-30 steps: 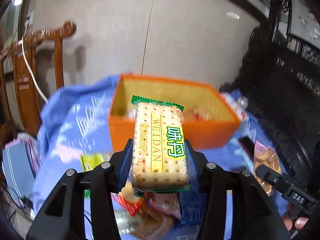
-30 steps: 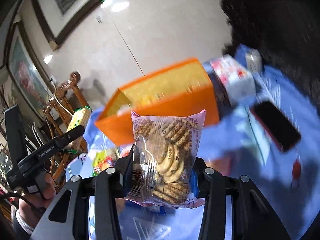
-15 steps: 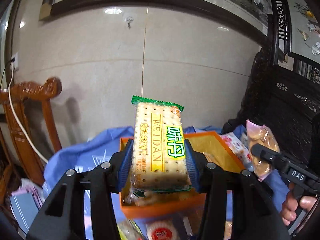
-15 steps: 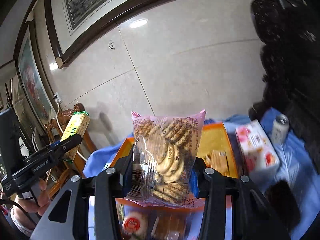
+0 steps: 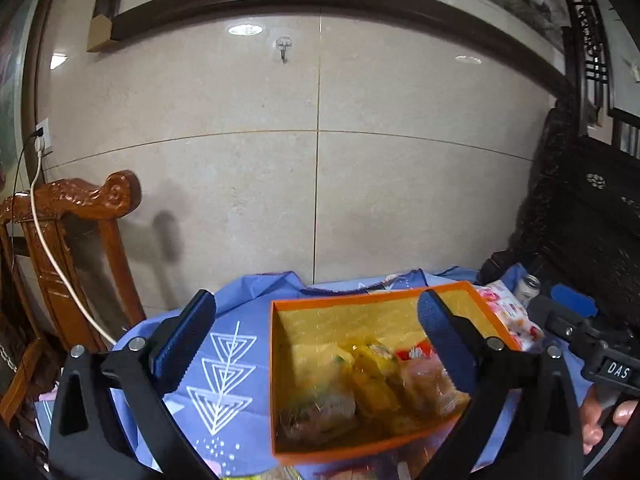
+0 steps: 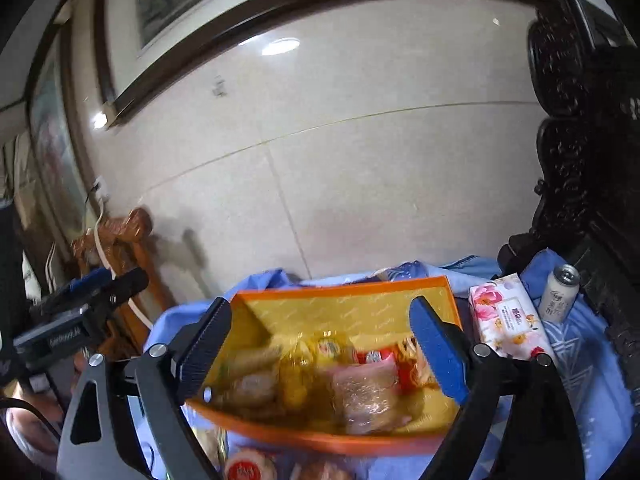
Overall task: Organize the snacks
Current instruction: 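Carry both packs over the orange box and open both grippers, then grasp the blue biscuit bag with the right gripper while the left grasps a brown bread pack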
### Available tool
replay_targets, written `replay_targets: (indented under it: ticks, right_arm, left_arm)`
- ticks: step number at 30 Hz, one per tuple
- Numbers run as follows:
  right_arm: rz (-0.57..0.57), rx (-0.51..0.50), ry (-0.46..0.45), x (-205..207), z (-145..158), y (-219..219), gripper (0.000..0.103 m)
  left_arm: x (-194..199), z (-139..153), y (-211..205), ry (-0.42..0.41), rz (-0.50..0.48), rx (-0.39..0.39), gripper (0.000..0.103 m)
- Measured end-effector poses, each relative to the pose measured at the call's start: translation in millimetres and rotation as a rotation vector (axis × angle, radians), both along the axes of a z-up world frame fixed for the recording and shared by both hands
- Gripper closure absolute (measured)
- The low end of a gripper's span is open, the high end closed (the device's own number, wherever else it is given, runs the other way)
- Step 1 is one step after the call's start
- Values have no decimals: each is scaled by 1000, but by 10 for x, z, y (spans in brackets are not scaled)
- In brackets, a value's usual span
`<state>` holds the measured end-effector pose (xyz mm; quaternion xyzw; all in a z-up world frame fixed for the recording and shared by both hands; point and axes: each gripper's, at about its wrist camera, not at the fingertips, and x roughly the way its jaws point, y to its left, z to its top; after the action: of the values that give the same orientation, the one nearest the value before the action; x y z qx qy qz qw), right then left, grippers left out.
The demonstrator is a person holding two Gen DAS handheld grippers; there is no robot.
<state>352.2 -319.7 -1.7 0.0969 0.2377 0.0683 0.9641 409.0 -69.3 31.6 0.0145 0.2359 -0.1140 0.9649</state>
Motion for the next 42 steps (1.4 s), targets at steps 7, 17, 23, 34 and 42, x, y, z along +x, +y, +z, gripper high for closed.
replay_targets:
  ticks: [7, 17, 23, 34, 42]
  right_arm:
    - [66, -14, 83, -702, -292, 220, 10]
    - [63, 28, 286, -1473, -1191, 508, 10]
    - [59, 77, 386, -1444, -1577, 600, 10]
    - [13, 69, 515, -1035, -2088, 814, 26]
    - [33, 97, 526, -1229, -2051, 679, 43]
  left_arm:
    - [-635, -225, 291, 46, -5, -52, 4]
    - [-1690, -995, 483, 124, -71, -16, 4]
    - [-2066, -1421, 578, 218, -79, 15, 4]
    - [-2140, -1562, 760, 261, -48, -10, 4]
    - [-2153, -1706, 555, 256, -108, 76, 4]
